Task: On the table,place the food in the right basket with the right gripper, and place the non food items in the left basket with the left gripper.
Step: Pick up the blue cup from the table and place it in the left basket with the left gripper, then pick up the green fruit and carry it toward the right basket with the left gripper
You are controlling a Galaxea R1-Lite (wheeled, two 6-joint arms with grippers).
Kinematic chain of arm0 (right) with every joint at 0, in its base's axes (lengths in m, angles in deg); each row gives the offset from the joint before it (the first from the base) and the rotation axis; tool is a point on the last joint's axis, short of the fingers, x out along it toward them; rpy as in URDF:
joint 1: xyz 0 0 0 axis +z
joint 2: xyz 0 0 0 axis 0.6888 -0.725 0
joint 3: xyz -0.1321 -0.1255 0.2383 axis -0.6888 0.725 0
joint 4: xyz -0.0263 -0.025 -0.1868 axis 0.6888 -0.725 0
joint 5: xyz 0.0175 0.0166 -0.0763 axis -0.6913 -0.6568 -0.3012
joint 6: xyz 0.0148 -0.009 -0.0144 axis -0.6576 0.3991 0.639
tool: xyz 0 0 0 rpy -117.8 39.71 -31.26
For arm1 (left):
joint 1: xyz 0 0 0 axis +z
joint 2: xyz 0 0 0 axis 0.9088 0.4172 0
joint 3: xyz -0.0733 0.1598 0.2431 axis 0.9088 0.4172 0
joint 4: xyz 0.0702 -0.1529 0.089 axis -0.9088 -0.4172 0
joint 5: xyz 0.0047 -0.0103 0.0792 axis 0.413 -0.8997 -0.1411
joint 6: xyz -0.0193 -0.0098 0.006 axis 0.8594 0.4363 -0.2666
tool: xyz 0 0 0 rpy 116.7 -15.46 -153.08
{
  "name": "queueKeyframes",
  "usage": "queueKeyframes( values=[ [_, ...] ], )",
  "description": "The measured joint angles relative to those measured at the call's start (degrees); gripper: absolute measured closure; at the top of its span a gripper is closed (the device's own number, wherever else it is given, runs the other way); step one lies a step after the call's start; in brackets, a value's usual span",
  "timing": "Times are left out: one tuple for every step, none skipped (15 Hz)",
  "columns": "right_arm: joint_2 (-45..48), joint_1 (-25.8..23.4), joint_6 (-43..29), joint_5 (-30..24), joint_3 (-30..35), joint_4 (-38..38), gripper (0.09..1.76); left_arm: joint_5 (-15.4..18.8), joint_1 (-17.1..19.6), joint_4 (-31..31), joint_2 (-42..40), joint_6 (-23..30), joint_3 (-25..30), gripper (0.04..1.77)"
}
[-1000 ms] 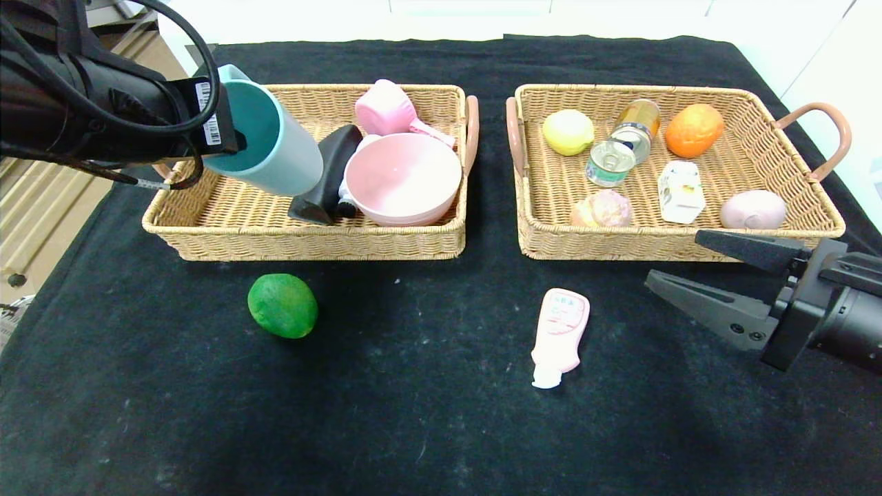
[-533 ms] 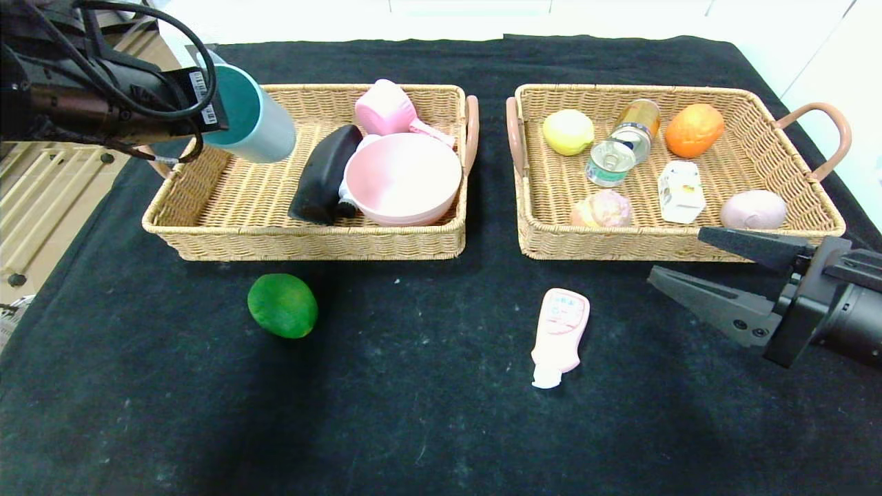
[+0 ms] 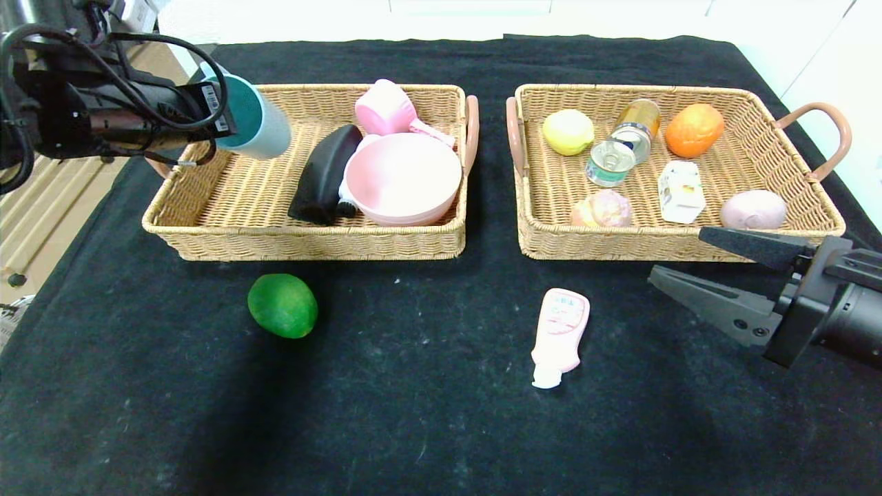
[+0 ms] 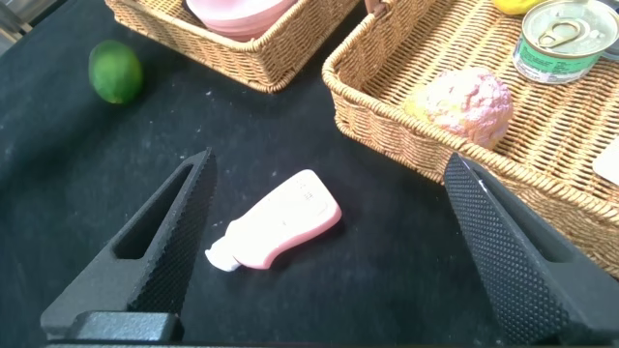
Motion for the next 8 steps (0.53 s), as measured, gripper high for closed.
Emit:
queueKeyframes(
  values=[
    [0.0, 0.0, 0.0, 0.0, 0.0, 0.0, 0.14, 0.1, 0.0, 0.2, 0.4, 0.0, 0.2, 1.43],
    [0.0, 0.0, 0.0, 0.0, 0.0, 0.0, 0.14, 0.1, 0.0, 0.2, 0.6, 0.0, 0.4, 1.27],
    [0.0, 0.0, 0.0, 0.0, 0.0, 0.0, 0.14, 0.1, 0.1, 0.2, 0.7, 0.1, 0.4, 1.13],
    [0.0, 0.0, 0.0, 0.0, 0.0, 0.0, 0.14, 0.1, 0.2, 0.2, 0.8, 0.0, 0.5, 1.0],
    [0.0, 0.0, 0.0, 0.0, 0.0, 0.0, 0.14, 0.1, 0.1, 0.1, 0.8, 0.1, 0.5, 0.9],
    [0.0, 0.0, 0.0, 0.0, 0.0, 0.0, 0.14, 0.1, 0.0, -0.1, 0.8, 0.1, 0.5, 0.8],
    [0.0, 0.0, 0.0, 0.0, 0.0, 0.0, 0.14, 0.1, 0.0, -0.3, 0.7, 0.1, 0.5, 0.72],
    [0.0, 0.0, 0.0, 0.0, 0.0, 0.0, 0.14, 0.1, -0.1, -0.6, 0.4, 0.1, 0.6, 0.64]
  ],
)
